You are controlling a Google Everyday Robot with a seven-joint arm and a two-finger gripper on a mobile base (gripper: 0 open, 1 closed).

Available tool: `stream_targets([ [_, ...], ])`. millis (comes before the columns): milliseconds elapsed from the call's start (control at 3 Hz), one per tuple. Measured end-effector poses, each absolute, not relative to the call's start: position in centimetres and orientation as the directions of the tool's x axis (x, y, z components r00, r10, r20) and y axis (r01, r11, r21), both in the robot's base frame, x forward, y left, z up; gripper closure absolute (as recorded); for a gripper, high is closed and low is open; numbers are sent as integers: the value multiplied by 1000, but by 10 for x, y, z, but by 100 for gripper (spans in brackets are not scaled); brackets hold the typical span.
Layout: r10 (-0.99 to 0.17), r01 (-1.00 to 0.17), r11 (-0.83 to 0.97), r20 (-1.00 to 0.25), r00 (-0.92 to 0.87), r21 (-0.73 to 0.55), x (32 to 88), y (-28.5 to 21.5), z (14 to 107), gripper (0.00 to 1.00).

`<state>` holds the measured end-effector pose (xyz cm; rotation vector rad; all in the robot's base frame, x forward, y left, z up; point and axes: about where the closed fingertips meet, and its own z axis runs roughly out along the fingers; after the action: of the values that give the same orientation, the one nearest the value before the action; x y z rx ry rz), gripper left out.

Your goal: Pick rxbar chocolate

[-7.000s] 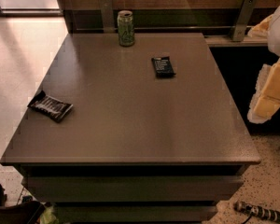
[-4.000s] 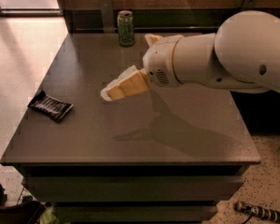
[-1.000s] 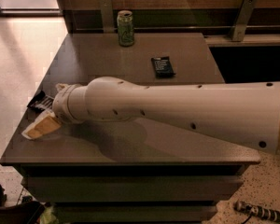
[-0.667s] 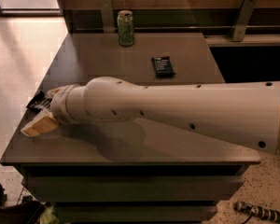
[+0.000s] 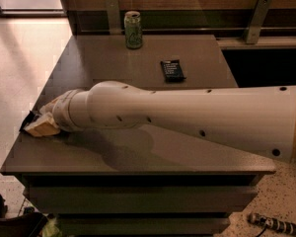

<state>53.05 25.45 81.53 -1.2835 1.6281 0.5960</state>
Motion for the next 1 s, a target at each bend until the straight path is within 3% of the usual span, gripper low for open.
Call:
stream_targets([
  [333, -467, -928, 331, -884, -3, -172, 530, 255, 815, 100],
  [1000, -458, -930, 314, -888, 28, -191, 530, 254, 830, 100],
])
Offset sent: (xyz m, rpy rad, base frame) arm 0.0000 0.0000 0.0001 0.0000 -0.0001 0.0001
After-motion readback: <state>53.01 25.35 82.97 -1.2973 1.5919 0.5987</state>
